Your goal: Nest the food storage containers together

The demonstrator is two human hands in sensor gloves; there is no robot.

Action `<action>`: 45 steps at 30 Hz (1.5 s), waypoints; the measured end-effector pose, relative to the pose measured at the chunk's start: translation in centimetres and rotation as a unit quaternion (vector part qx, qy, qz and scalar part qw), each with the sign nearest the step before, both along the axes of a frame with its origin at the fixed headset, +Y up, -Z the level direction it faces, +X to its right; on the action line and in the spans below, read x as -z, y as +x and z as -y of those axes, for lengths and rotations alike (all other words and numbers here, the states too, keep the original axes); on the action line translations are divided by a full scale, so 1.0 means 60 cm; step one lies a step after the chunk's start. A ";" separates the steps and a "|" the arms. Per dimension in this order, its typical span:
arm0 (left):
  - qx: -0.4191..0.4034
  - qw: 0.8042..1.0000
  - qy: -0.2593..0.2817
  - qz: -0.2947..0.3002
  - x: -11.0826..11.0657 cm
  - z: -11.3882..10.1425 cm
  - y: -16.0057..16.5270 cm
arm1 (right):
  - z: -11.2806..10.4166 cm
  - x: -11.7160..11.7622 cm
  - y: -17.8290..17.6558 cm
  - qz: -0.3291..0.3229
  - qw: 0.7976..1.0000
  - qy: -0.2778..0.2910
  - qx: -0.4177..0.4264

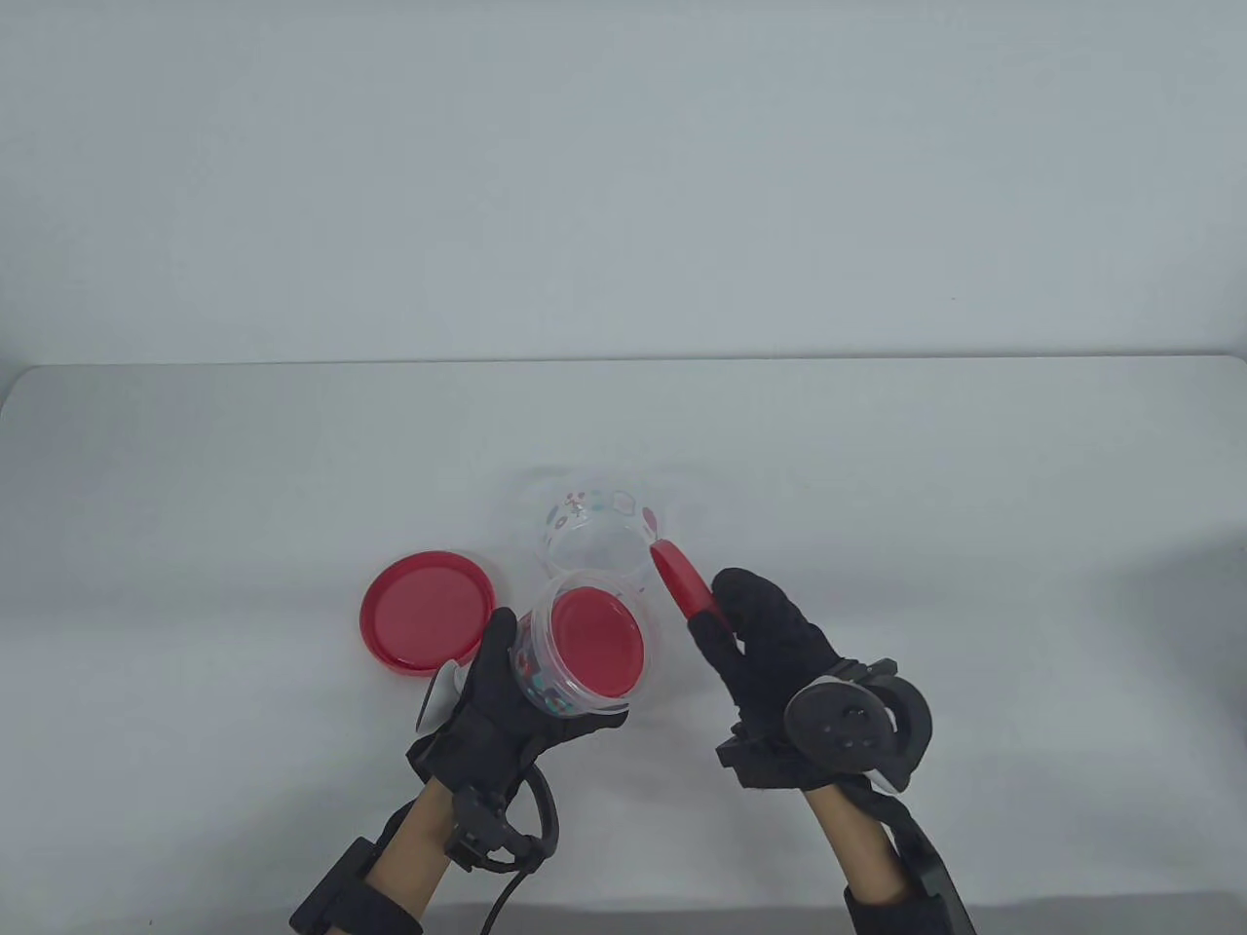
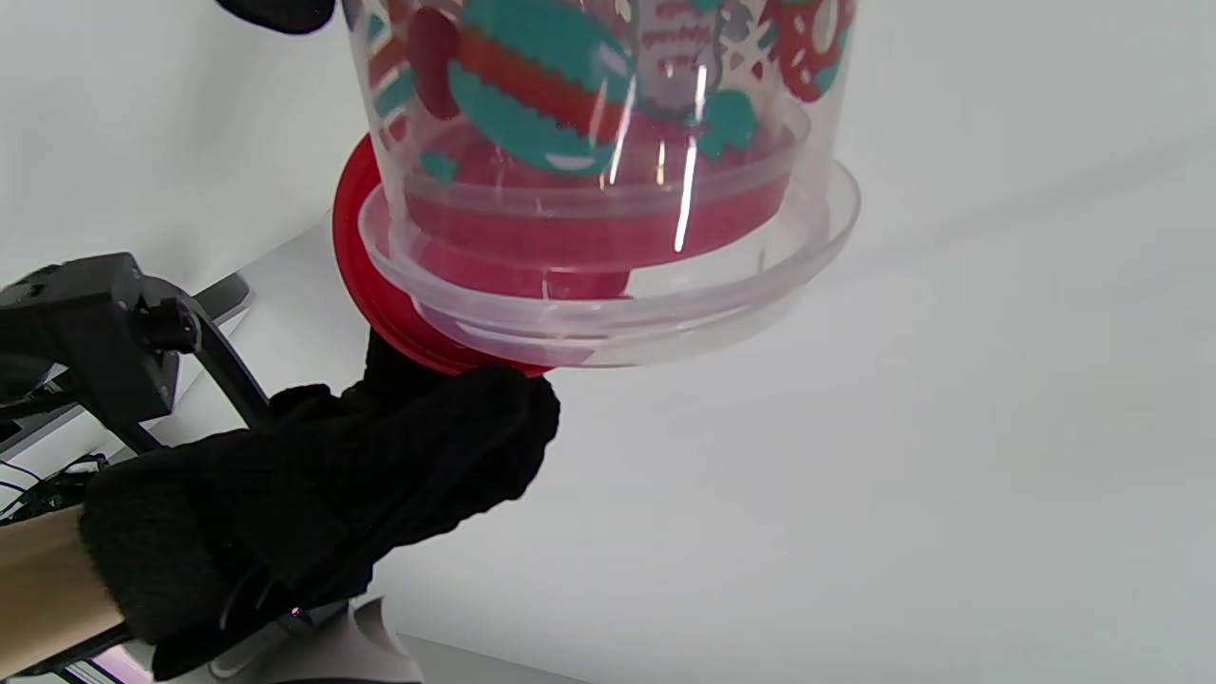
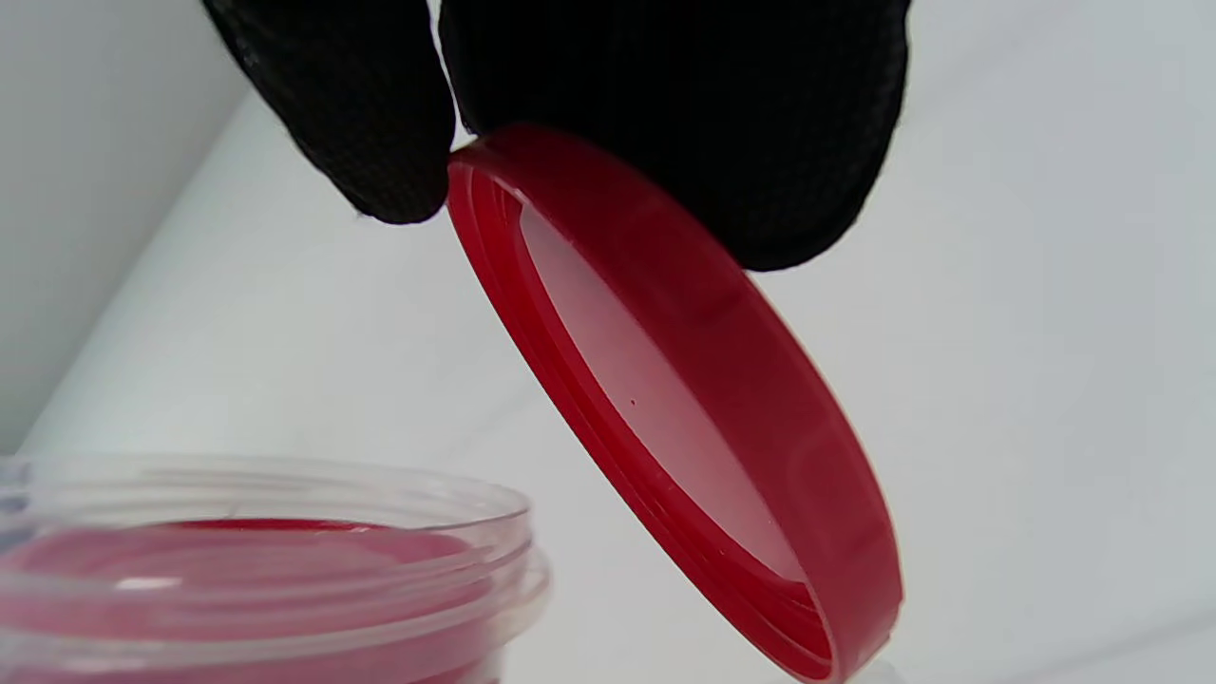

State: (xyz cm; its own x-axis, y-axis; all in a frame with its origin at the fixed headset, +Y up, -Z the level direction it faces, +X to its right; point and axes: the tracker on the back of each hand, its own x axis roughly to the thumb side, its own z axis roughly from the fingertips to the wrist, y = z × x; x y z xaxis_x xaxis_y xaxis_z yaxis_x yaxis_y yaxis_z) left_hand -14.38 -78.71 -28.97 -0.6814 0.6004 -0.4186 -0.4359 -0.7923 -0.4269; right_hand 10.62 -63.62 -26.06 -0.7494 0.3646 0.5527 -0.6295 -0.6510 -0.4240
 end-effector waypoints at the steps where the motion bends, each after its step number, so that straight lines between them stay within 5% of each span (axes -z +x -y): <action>1: 0.000 1.000 0.002 0.000 0.000 -0.001 0.000 | -0.005 -0.007 -0.013 -0.002 1.000 0.014 -0.021; 11: -0.019 1.000 0.016 -0.010 0.003 -0.008 -0.005 | -0.059 -0.052 -0.134 -0.016 0.975 0.139 -0.172; 17: -0.040 0.999 0.018 -0.014 0.003 -0.012 -0.005 | -0.029 -0.068 -0.171 -0.025 0.972 0.158 -0.169; 29: -0.003 1.000 0.009 -0.015 0.008 0.001 -0.013 | -0.009 -0.047 -0.123 -0.105 0.989 0.052 -0.088; 33: 0.001 1.000 0.029 0.010 0.004 -0.008 -0.004 | -0.004 -0.024 -0.105 -0.132 0.990 -0.052 0.027; 38: 0.015 0.999 0.036 0.030 -0.002 -0.008 0.006 | 0.018 0.001 -0.099 -0.196 0.960 -0.194 0.038; 45: 0.050 0.998 0.038 0.025 0.000 -0.011 -0.002 | 0.018 0.006 -0.101 -0.221 0.959 -0.180 0.003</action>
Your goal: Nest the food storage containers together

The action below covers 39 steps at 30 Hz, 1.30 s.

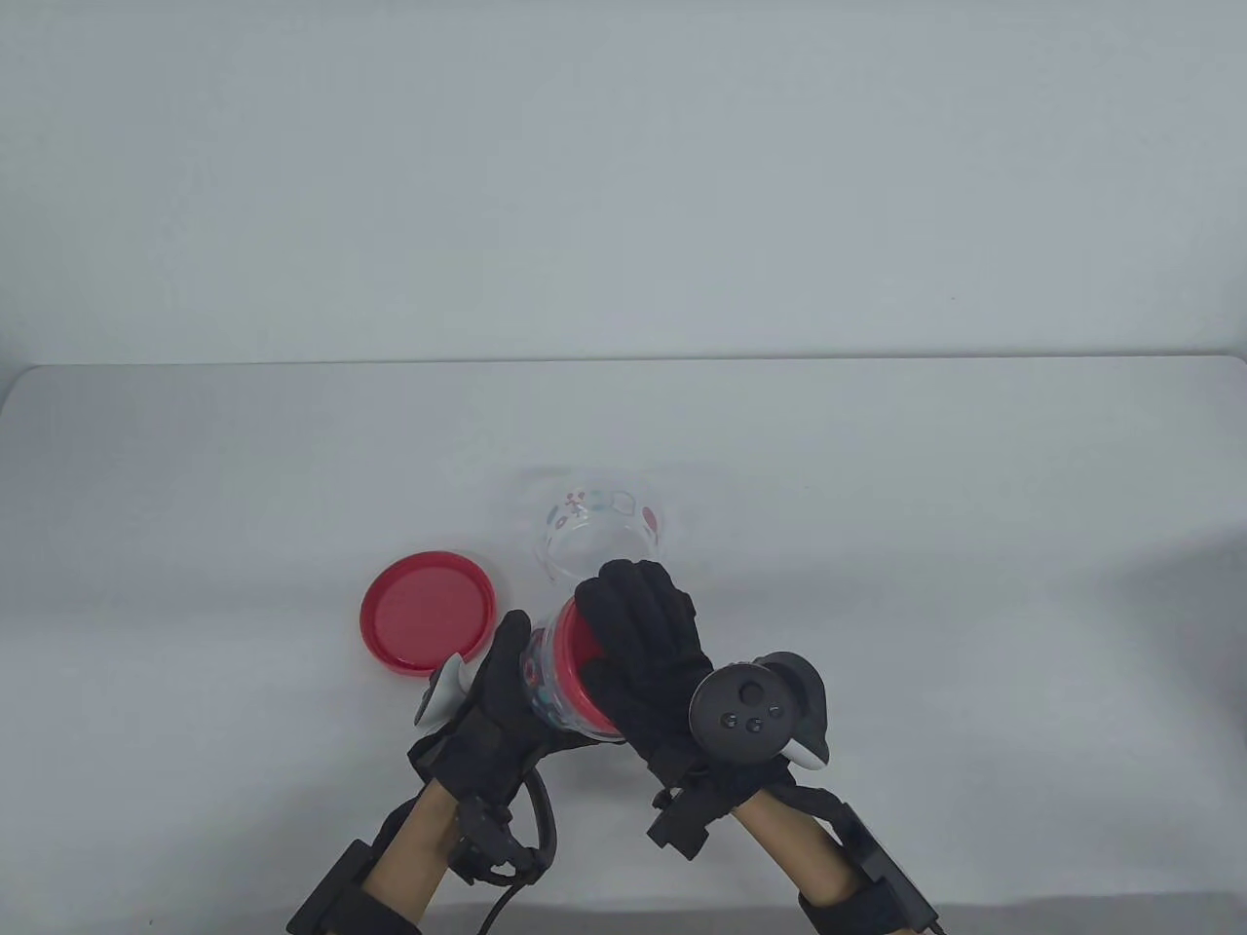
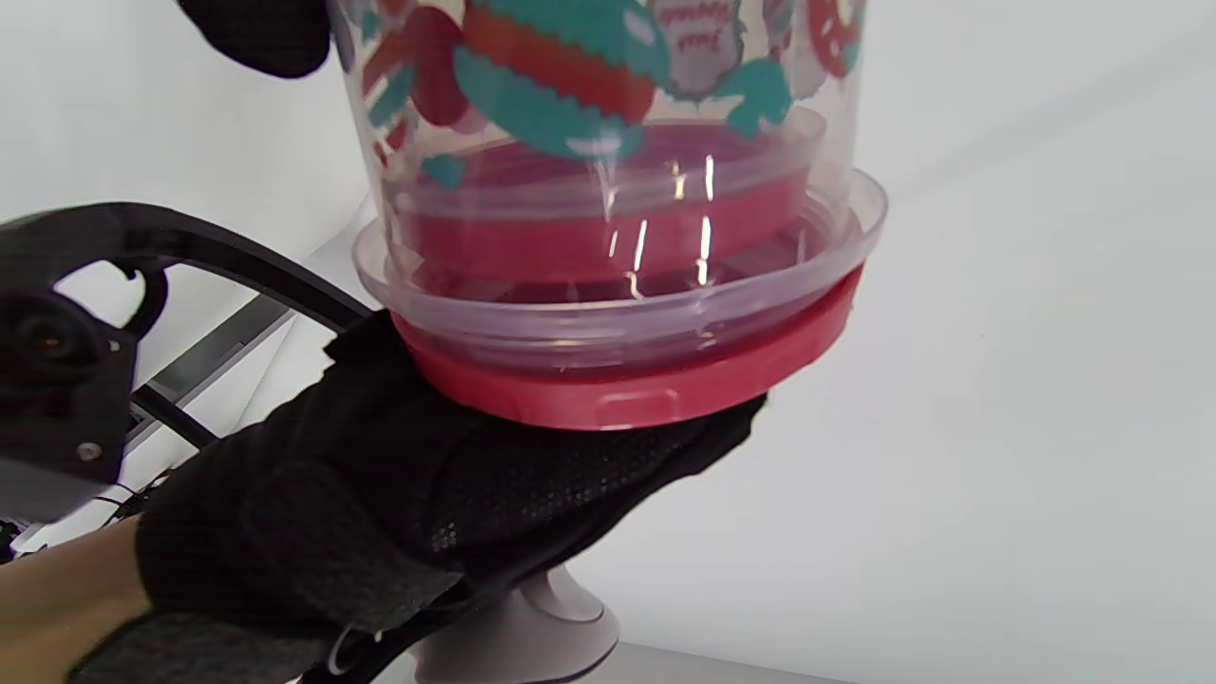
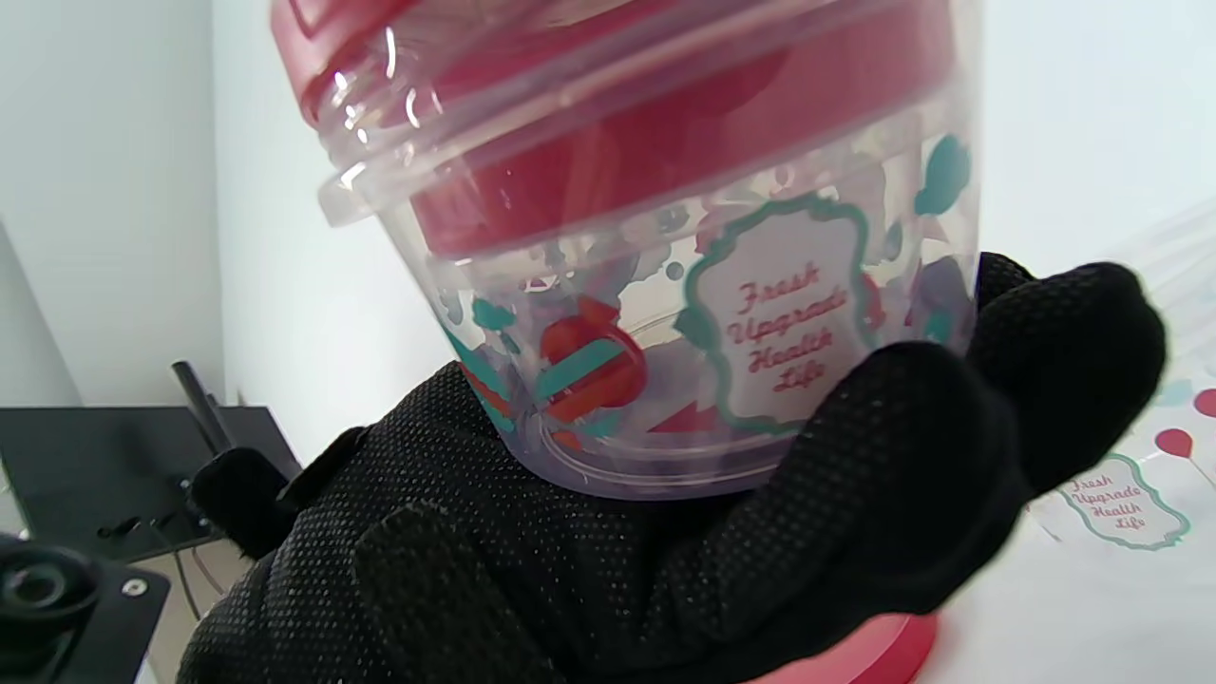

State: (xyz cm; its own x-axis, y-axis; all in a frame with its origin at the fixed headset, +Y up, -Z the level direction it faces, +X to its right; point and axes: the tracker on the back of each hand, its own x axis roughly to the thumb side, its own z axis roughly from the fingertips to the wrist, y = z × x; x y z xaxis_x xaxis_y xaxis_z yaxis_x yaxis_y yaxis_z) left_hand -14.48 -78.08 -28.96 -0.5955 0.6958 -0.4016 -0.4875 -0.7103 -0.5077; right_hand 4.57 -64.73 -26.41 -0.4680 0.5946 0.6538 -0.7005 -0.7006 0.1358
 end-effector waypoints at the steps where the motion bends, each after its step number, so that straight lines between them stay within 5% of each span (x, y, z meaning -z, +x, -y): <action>1: -0.001 1.000 -0.004 0.003 0.000 0.000 -0.001 | 0.000 0.001 0.000 -0.007 1.000 0.008 -0.005; 15: 0.011 0.998 -0.044 0.046 -0.002 0.008 -0.006 | 0.001 0.011 0.006 -0.091 0.994 0.050 -0.039; 23: 0.009 1.000 -0.008 0.026 0.000 -0.001 -0.002 | 0.007 0.011 0.004 -0.044 0.998 0.026 -0.041; 28: 0.037 0.999 0.028 -0.006 0.003 -0.008 -0.003 | 0.004 0.008 0.012 0.062 0.996 0.021 -0.052; 31: 0.044 0.999 0.026 -0.009 0.001 -0.014 -0.005 | -0.006 0.010 0.020 0.062 0.996 0.007 -0.065; 35: 0.015 1.000 0.009 0.005 0.001 -0.014 -0.004 | -0.003 0.018 0.022 -0.022 0.998 -0.029 -0.050; 39: 0.011 1.000 0.002 -0.001 -0.001 -0.011 -0.003 | 0.012 0.017 0.009 -0.011 0.998 -0.017 -0.063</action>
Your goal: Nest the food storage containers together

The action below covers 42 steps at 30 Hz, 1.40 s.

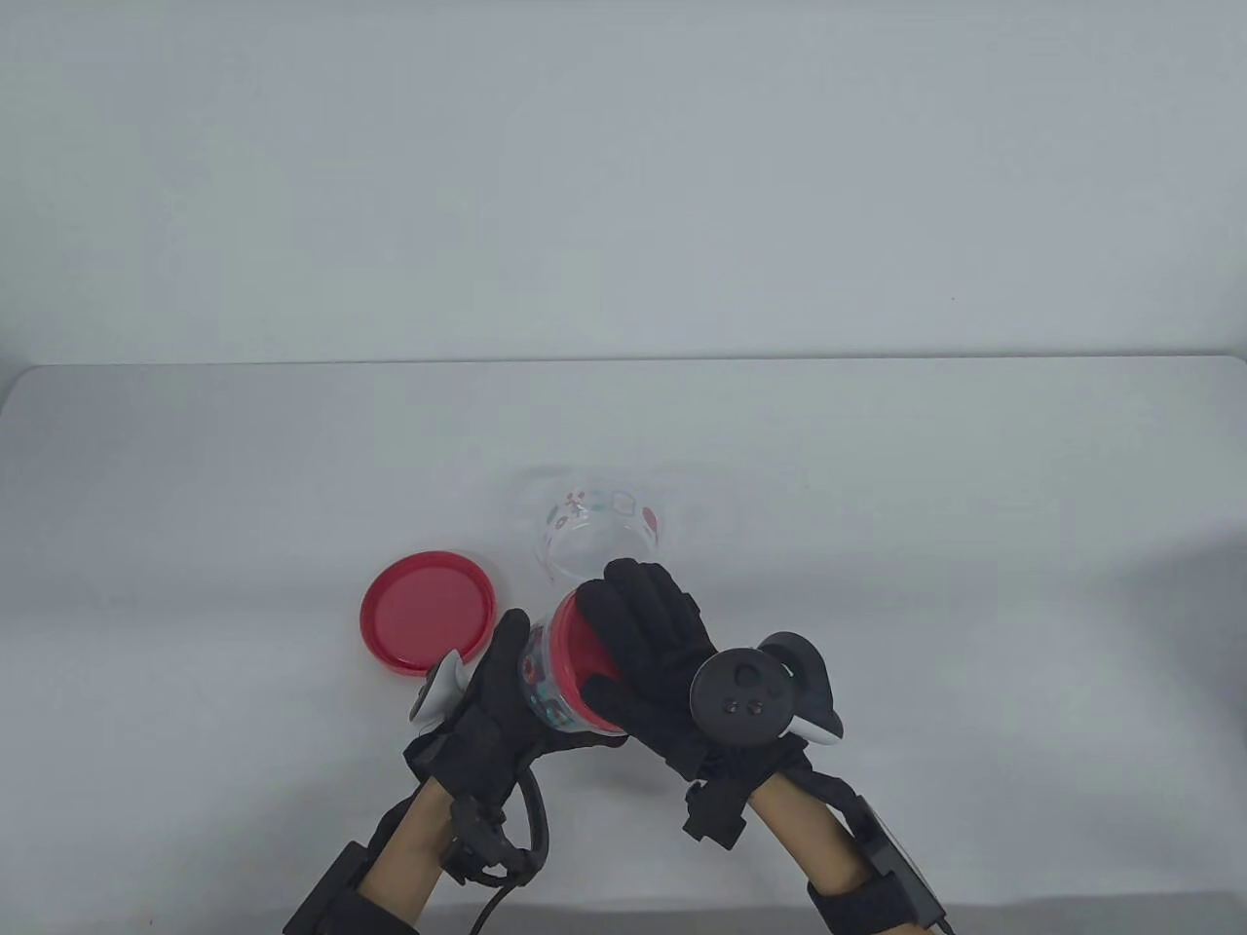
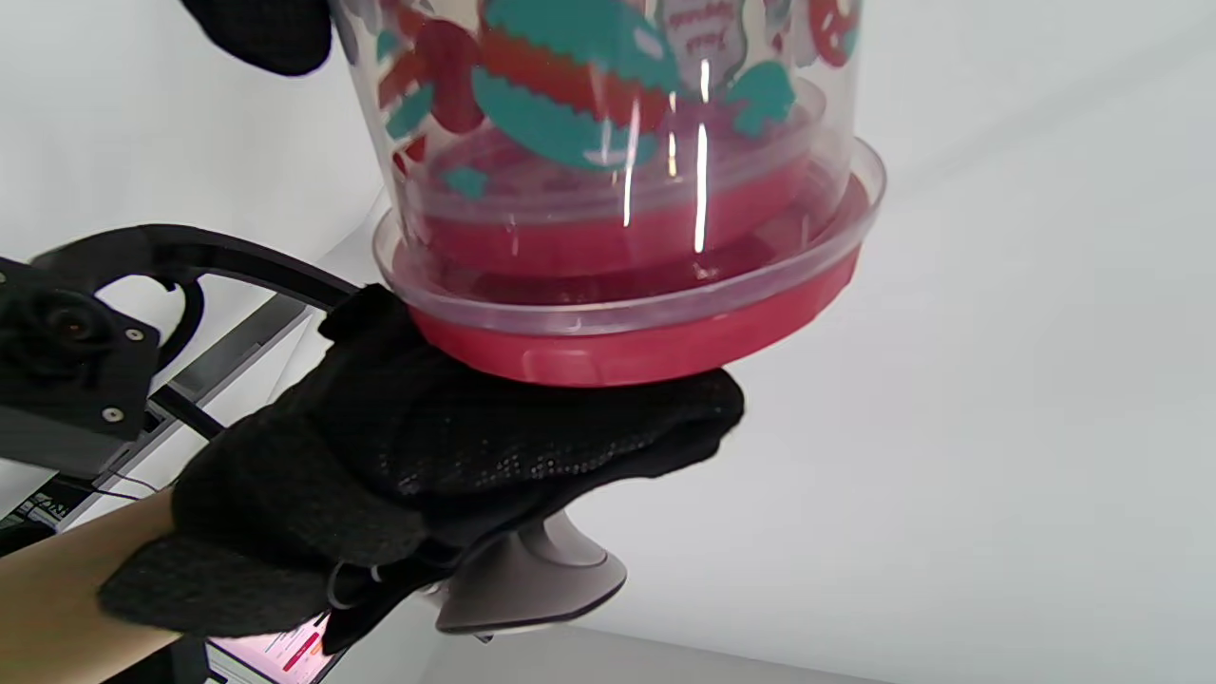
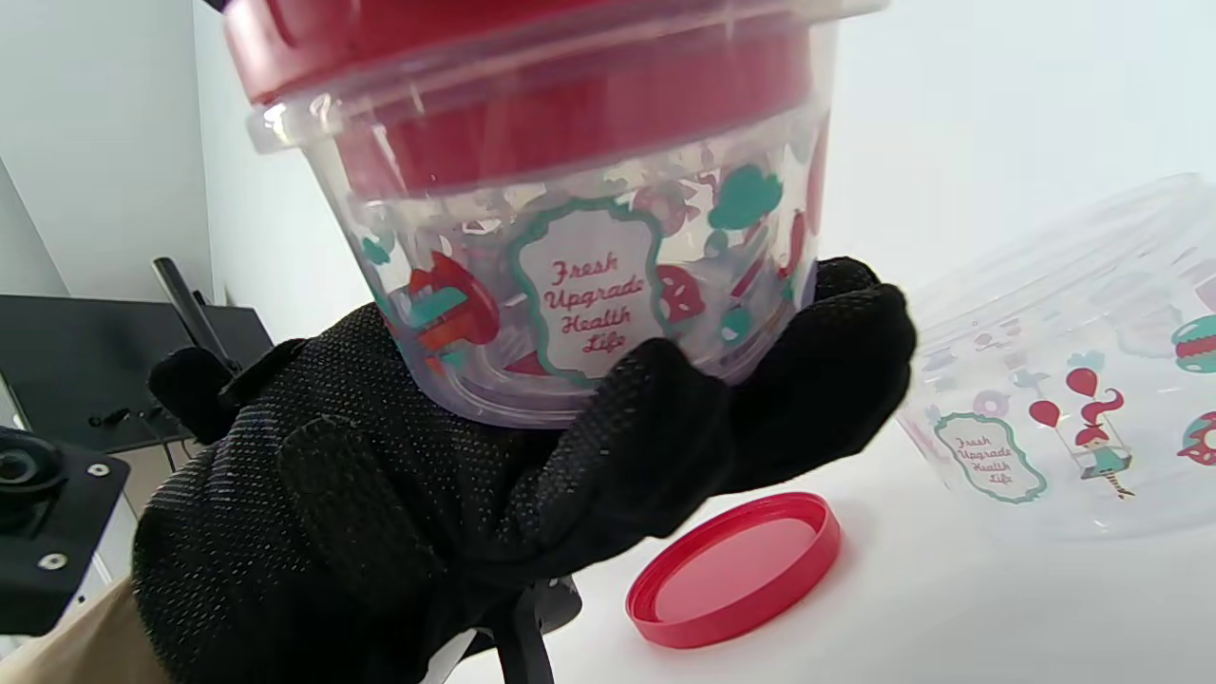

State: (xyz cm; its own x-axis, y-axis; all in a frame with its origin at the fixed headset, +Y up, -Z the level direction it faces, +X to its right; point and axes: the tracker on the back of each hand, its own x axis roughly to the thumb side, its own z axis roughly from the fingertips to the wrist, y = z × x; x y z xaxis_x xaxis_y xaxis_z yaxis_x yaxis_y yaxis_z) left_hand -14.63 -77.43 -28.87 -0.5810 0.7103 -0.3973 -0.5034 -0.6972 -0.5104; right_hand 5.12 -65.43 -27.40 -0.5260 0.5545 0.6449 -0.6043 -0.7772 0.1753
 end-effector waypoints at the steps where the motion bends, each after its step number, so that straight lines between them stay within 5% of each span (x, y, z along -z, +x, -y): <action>1: 0.001 1.000 0.007 -0.006 0.001 -0.001 0.000 | 0.001 -0.001 -0.001 0.009 1.000 -0.002 0.003; 6: 0.072 0.992 0.072 -0.072 -0.002 -0.016 -0.003 | 0.018 -0.002 0.000 0.049 0.994 -0.056 0.080; 14: 0.121 0.977 0.104 -0.141 -0.015 -0.023 0.004 | 0.029 -0.007 -0.005 0.099 0.986 -0.084 0.101; 26: -0.021 0.997 0.029 -0.071 -0.003 -0.010 0.005 | 0.056 0.042 0.050 0.172 0.959 -0.179 0.139; 30: 0.005 0.997 0.023 -0.074 -0.002 -0.001 0.004 | 0.082 0.048 0.046 0.129 0.912 -0.287 0.263; 34: -0.004 0.998 0.008 -0.066 0.000 0.002 0.003 | 0.077 0.048 0.048 0.162 0.935 -0.222 0.224; 42: 0.031 0.990 0.038 -0.131 0.013 -0.016 -0.042 | 0.024 0.082 0.055 0.246 0.932 -0.161 0.211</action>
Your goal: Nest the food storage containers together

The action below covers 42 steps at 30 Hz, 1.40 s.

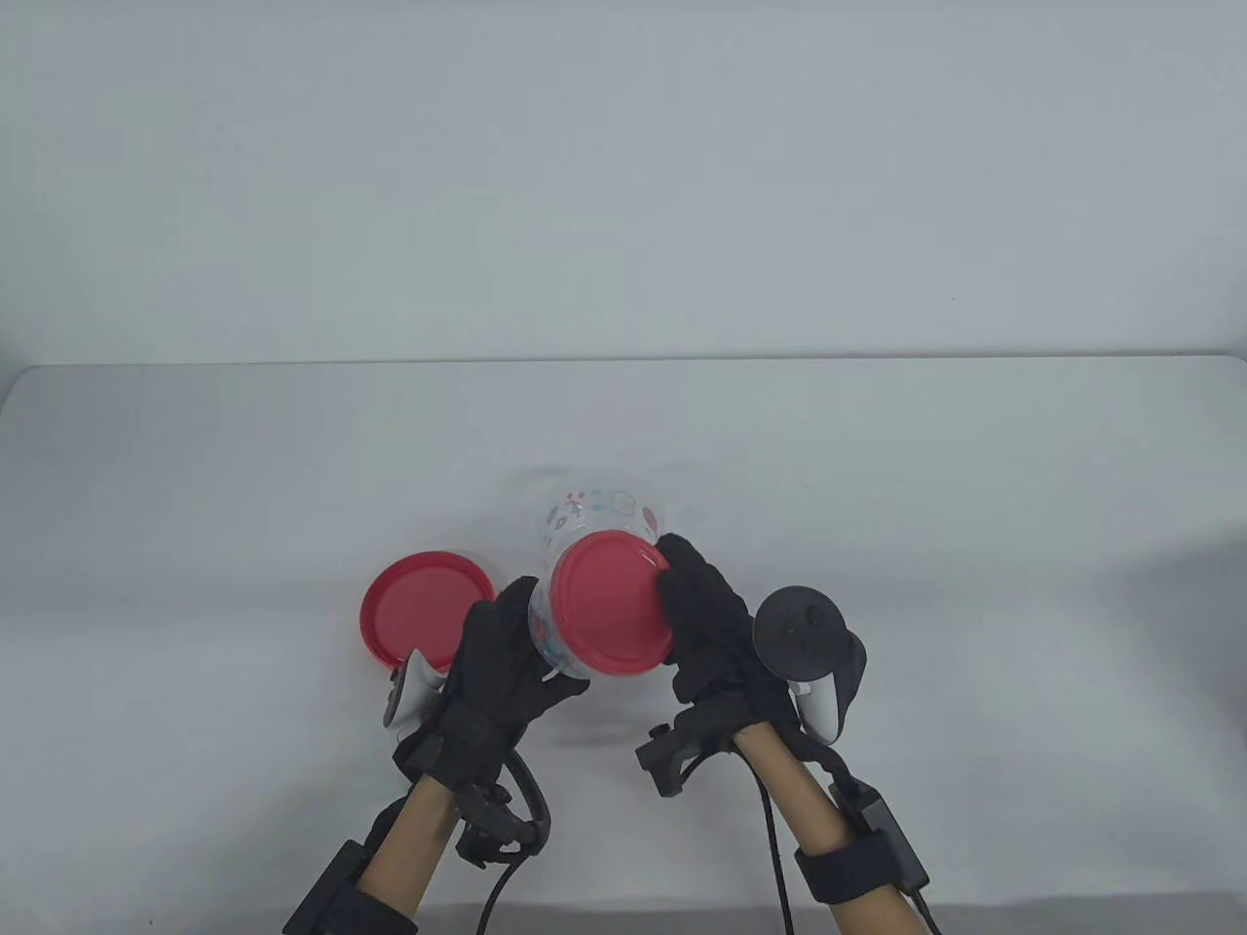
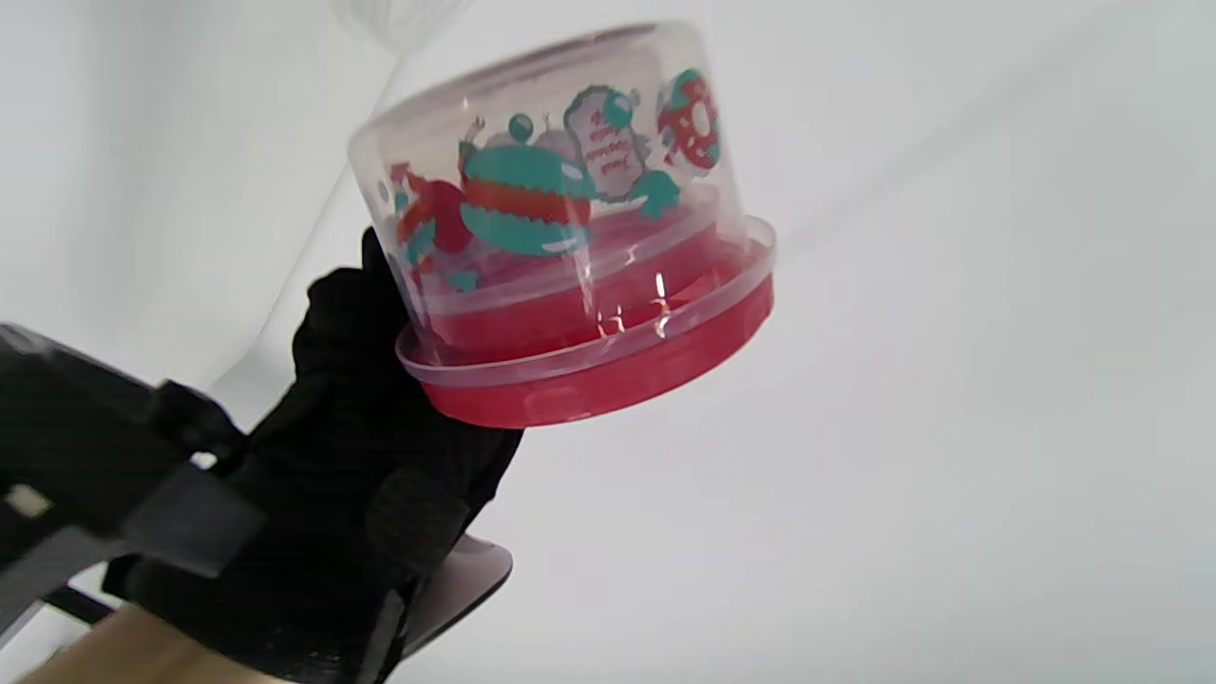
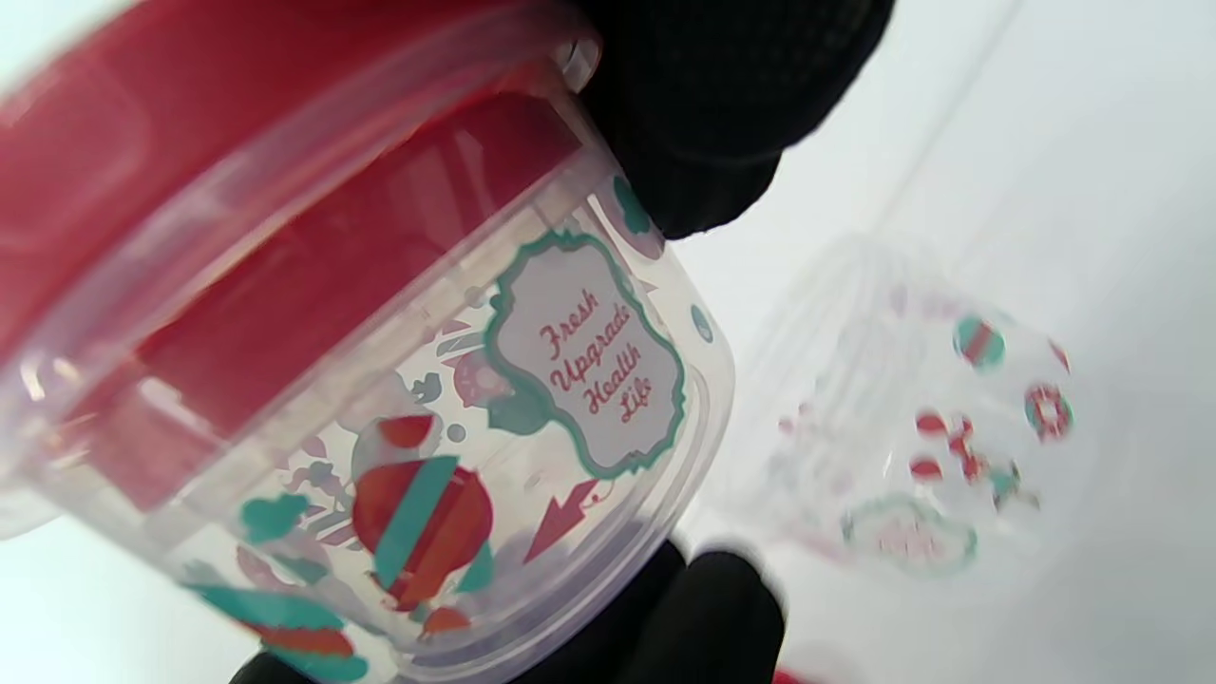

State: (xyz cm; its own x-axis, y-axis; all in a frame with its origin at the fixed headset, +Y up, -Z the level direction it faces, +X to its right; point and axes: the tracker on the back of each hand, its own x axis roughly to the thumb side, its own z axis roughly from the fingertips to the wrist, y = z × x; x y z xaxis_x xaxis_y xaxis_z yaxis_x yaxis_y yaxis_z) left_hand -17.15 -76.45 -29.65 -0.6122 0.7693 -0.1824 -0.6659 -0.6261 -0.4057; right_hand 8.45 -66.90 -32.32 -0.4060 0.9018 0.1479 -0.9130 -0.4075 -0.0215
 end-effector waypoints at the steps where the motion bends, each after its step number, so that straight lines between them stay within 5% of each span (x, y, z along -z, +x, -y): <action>1: 0.010 1.000 0.002 -0.010 0.002 -0.003 -0.008 | -0.005 0.011 0.001 0.012 1.000 -0.001 -0.014; 6: 0.022 0.999 0.008 -0.042 0.010 -0.008 -0.036 | -0.011 0.072 -0.001 0.072 0.994 -0.008 -0.079; 18: -0.011 0.998 0.011 -0.055 0.013 -0.018 -0.052 | 0.047 0.177 -0.040 0.139 0.975 -0.076 -0.154; 30: -0.017 0.998 0.006 -0.060 0.010 -0.024 -0.053 | 0.056 0.184 -0.044 0.134 0.965 -0.117 -0.191; 36: -0.018 0.998 0.008 -0.062 0.011 -0.022 -0.055 | 0.038 0.181 -0.035 0.144 0.948 -0.071 -0.274; 42: -0.016 0.998 0.007 -0.060 0.011 -0.020 -0.056 | 0.075 0.190 -0.039 0.074 0.940 -0.183 -0.279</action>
State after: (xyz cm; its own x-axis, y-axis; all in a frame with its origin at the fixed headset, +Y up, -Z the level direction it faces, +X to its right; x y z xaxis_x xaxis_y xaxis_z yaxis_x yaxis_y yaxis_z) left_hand -20.48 -75.25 -30.34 -0.6538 0.7506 -0.0958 -0.6897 -0.6432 -0.3325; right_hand 6.09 -71.42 -43.72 -0.8220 0.5229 -0.2255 -0.5538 -0.8262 0.1031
